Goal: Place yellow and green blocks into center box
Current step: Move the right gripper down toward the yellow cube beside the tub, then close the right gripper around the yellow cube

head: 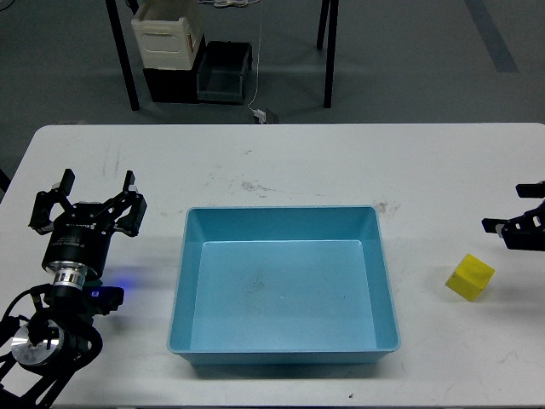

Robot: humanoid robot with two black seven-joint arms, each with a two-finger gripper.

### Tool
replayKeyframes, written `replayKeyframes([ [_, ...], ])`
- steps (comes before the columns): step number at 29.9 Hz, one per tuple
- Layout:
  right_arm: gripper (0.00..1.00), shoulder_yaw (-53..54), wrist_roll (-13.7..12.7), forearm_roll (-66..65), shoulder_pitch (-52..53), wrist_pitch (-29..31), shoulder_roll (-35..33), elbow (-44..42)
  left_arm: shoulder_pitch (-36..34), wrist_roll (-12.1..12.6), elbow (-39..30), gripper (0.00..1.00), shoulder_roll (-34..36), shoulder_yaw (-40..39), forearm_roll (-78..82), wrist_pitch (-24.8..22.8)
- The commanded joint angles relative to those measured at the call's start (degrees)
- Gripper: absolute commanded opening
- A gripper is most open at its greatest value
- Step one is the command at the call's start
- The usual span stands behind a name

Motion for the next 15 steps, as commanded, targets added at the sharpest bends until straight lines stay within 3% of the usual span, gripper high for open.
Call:
replayKeyframes([
  [1,0.99,-6.7,0.0,-4.0,2.2,0.0,2.5,-1.2,0.0,0.0,0.1,1.0,-0.3,0.0,0.0,0.0],
  [11,0.99,-10.9,0.0,-5.0,3.7,0.1,9.3,-6.4,0.0,0.0,0.1,1.0,-0.8,0.2,-0.1,0.0],
  [15,0.99,-10.7,0.0,-3.0,3.8,3.8,10.0,-7.0,0.0,0.0,0.1,1.0,-0.8,0.1,-0.1,0.0],
])
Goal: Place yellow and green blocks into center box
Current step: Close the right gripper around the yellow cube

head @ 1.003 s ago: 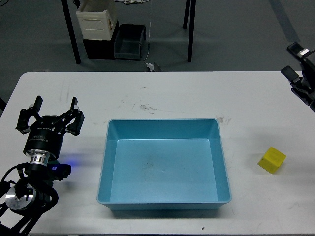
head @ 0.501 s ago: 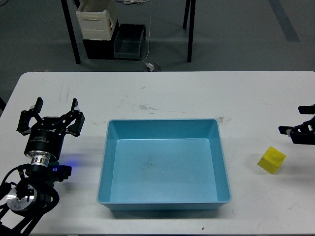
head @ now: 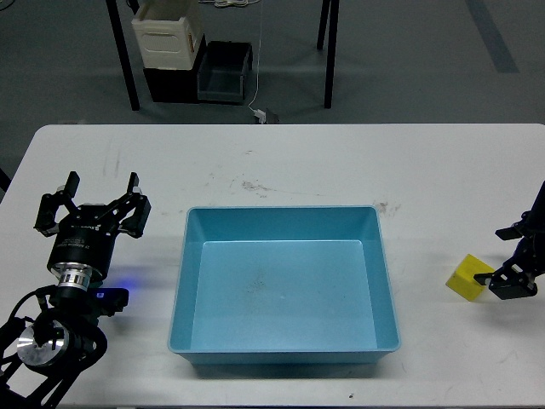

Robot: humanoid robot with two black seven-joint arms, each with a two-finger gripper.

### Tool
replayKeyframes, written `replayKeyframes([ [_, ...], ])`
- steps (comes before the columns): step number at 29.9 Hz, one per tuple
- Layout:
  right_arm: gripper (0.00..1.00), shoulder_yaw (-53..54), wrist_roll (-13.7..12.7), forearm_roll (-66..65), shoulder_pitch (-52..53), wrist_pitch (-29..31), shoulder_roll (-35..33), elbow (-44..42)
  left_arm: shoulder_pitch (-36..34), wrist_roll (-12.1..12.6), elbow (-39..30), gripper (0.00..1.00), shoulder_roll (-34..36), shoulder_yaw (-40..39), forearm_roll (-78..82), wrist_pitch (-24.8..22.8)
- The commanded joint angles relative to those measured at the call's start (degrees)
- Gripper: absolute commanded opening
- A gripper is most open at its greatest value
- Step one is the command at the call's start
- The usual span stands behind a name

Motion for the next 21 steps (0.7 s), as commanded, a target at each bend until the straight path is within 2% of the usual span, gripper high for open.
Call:
replayKeyframes([
  [1,0.99,0.4,0.0,2.3,0.3,4.1,0.4,-0.1,0.0,0.0,0.0,1.0,0.0,-0.1,0.0,-0.1],
  [11,0.99,0.6,0.0,4.1,0.3,5.3,0.6,0.1,0.0,0.0,0.0,1.0,-0.2,-0.1,0.0,-0.1],
  [21,0.98,-1.1,0.0,3.9,-0.6,5.6,5.4,-0.1,0.4,0.0,0.4,1.0,-0.5,-0.3,0.0,-0.1],
])
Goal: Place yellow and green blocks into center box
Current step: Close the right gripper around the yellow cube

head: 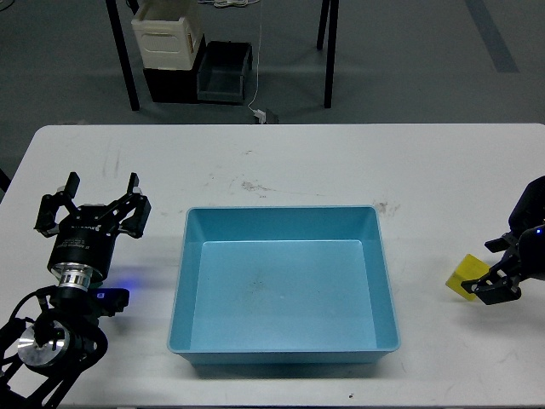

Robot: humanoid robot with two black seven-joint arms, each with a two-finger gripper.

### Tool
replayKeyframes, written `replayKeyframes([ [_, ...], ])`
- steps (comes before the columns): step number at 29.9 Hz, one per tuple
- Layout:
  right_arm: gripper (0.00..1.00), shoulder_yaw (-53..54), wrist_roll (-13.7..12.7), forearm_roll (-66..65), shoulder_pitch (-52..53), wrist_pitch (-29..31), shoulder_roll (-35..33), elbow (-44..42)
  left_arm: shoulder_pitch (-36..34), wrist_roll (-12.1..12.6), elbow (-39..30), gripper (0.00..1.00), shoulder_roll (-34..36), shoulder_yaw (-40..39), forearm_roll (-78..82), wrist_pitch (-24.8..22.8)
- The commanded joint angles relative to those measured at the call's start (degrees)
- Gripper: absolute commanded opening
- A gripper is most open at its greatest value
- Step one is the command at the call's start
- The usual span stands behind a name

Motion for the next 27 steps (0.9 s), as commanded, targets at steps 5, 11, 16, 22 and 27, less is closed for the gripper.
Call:
replayKeyframes([
  [5,0.93,-3.8,0.0,-0.9,0.3,-0.4,2.4,-0.4,0.3,0.0,0.9,1.0,-1.3,-0.1,-0.1,-0.1],
  [11,0.82,-3.7,0.0,-0.8,0.5,-1.1,2.5,-0.8,0.4,0.0,1.1,1.0,-2.1,-0.1,0.0,-0.1],
  [16,0.77,-3.8,0.0,-0.9,0.4,-3.2,2.5,-1.5,0.4,0.0,1.1,1.0,-2.1,-0.3,-0.1,-0.1],
  [22,0.72,-3.8,0.0,-0.9,0.1,-3.2,2.4,-1.7,0.4,0.0,1.1,1.0,-2.0,-0.5,-0.1,-0.2],
  [27,0.63,-3.8,0.0,-0.9,0.1,-3.2,2.3,-2.0,0.5,0.0,1.1,1.0,-2.1,-0.6,-0.1,-0.1],
])
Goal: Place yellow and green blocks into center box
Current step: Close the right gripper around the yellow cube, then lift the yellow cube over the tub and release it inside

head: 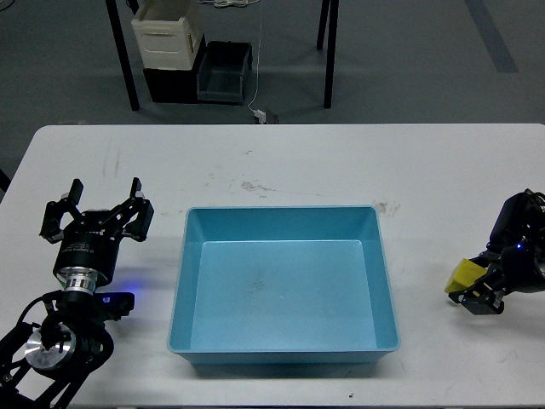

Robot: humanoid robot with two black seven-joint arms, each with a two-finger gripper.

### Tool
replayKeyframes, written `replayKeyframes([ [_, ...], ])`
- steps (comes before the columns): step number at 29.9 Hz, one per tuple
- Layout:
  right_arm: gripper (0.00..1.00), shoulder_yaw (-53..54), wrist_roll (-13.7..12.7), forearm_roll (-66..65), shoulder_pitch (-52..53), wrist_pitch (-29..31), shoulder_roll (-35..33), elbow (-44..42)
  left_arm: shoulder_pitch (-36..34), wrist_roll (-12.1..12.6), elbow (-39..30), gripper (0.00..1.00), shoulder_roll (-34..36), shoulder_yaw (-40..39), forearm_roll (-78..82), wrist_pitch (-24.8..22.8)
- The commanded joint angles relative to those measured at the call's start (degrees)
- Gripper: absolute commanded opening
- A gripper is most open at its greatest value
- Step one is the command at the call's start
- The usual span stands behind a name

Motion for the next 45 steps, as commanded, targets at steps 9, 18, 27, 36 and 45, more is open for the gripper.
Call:
replayKeyframes([
  [9,0.11,1.2,0.0,0.8,2.5,0.4,-0.4,-1.3,0.0,0.0,0.0,1.0,0.0,-0.1,0.0,0.1],
  [18,0.0,12.2,0.0,1.9,14.6,0.3,0.6,1.8,-0.1,0.0,0.5,1.0,0.3,-0.2,0.0,0.0],
  [27,0.0,7.0,0.0,5.5,23.7,2.4,14.3,7.6,0.4,-6.6,0.4,1.0,1.0,-0.2,0.2,-1.1],
  [36,0.03,-3.7,0.0,5.3,21.9,2.6,27.6,1.7,0.3,-6.6,0.4,1.0,3.3,-1.1,0.2,-1.1],
  [45,0.34,-1.8,0.0,5.7,12.9,2.2,31.7,-5.2,-0.1,-6.6,0.3,1.0,7.3,-4.8,0.2,-6.0],
])
